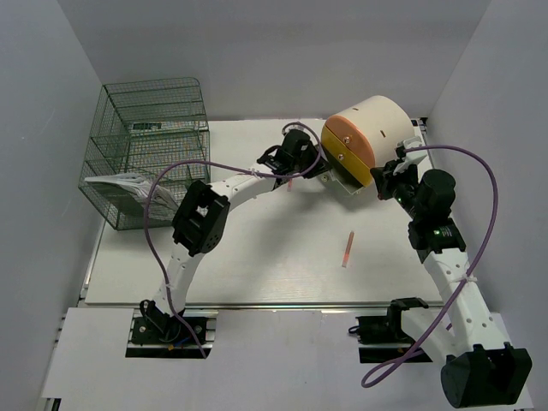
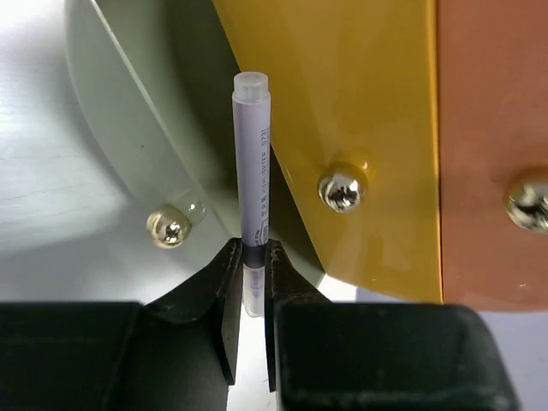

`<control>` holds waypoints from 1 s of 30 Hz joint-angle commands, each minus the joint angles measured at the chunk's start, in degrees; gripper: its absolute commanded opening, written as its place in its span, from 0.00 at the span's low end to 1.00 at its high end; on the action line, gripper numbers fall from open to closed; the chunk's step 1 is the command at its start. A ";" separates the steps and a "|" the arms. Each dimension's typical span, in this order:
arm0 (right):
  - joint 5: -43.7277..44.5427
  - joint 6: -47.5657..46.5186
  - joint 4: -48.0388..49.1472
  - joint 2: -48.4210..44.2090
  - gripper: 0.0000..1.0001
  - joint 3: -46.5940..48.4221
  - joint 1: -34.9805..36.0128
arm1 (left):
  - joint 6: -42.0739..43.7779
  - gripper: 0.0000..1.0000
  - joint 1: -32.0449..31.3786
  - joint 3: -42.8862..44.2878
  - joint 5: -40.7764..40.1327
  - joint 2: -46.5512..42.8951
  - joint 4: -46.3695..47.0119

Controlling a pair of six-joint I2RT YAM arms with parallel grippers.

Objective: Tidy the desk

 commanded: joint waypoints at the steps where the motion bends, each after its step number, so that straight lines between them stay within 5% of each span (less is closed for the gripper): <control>1: 0.49 0.72 3.60 -1.28 0.00 0.38 -0.52 | -5.76 0.00 0.10 3.04 1.40 -0.67 4.69; 7: -0.04 0.63 3.78 -1.37 0.00 0.11 -0.79 | -12.00 0.05 0.10 2.78 3.51 1.35 8.63; 14: -0.92 0.63 3.95 -1.55 0.00 -0.15 -1.32 | -15.09 0.45 0.10 4.18 5.00 3.37 8.13; 17: -2.24 0.46 3.78 -1.55 0.00 -0.15 -1.76 | -15.44 0.50 0.10 4.54 5.79 3.99 8.21; 20: -9.67 -1.64 2.64 -1.46 0.19 0.02 -2.11 | -15.36 0.52 0.63 5.07 6.49 3.90 8.56; 21: -12.41 -2.70 2.03 -1.46 0.31 0.11 -2.46 | -15.44 0.52 0.63 4.98 6.67 3.55 8.74; 24: -25.63 -9.87 -1.56 -0.94 0.46 0.46 -2.64 | -14.31 0.50 0.63 3.41 8.16 0.75 10.58; 27: -38.49 -21.29 -11.82 1.43 0.33 2.56 -2.55 | -9.13 0.27 1.15 -0.80 9.83 -5.64 11.81; 28: -39.06 -22.56 -14.39 2.57 0.28 3.62 -2.20 | -4.85 0.10 1.16 -2.65 10.27 -7.86 12.51; 30: -35.92 -23.97 -21.57 5.91 0.12 7.56 -1.76 | 3.39 0.00 2.30 -10.96 11.41 -16.34 13.57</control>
